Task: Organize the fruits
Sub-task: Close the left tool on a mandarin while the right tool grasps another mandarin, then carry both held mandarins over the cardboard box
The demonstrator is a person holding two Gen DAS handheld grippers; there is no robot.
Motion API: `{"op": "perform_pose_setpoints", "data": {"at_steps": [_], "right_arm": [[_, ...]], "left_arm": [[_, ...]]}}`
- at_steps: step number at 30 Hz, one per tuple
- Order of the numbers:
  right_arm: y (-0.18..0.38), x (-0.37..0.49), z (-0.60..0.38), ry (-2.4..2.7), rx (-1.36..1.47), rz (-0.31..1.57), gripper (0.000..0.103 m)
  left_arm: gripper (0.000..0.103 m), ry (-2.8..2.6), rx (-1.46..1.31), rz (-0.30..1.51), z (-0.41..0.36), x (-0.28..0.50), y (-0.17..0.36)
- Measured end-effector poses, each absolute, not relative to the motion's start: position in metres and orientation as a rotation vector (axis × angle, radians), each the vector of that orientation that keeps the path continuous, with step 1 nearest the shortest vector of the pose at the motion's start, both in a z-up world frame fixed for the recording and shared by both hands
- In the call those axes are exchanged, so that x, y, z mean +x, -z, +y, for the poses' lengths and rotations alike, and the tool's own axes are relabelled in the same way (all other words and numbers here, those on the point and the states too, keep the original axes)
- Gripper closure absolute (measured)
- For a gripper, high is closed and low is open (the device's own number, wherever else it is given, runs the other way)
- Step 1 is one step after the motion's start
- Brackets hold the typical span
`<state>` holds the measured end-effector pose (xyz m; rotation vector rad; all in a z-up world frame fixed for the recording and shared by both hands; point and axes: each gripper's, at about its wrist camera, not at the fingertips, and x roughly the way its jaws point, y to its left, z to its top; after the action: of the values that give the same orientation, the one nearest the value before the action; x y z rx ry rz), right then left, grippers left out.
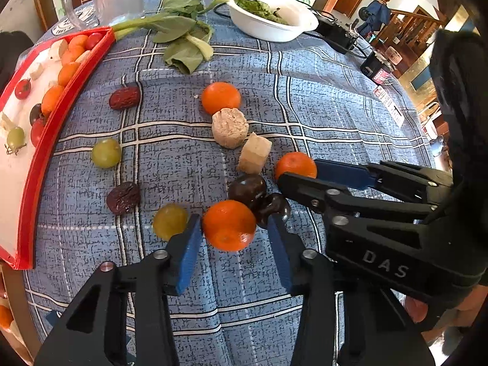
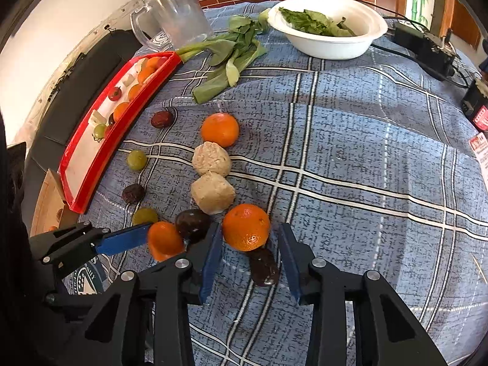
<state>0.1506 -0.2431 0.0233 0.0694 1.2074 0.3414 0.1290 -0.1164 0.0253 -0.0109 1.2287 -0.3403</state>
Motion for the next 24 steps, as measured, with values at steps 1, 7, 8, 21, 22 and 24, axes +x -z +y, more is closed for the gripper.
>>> {"op": "perform_pose_setpoints", "data": {"at_steps": [1, 7, 8, 21, 22, 24], "right_arm": [[-0.023, 0.151, -0.241, -0.349, 0.071, 1.21, 0.07], [-0.027, 0.149, -0.236, -0.36, 0.075, 1.197, 0.072], [-0.029, 0.147, -0.239, -0.355, 0.097, 1.191, 0.072], [-0.045, 0.081, -0.242, -0.373, 0.194, 1.165, 0.072], [-0.044, 0.076, -0.239, -0.375, 0.185, 1.169, 0.072], [-0.041, 0.066, -0.232, -0.375, 0.168, 1.179, 0.072]], "left_arm": [[0.066, 0.342, -0.012, 1.228, -0.116, 0.129, -0.025], [0.072, 0.347, -0.039, 1.232, -0.108, 0.125, -0.026], [0.072, 0.352, -0.034, 1.232, -0.108, 0.123, -0.026], [0.072, 0.392, -0.064, 1.234, -0.073, 0.073, -0.029], [0.072, 0.389, -0.067, 1.237, -0.068, 0.068, -0.028], [0.072, 0.389, -0.073, 1.241, -0.061, 0.06, -0.028]]}}
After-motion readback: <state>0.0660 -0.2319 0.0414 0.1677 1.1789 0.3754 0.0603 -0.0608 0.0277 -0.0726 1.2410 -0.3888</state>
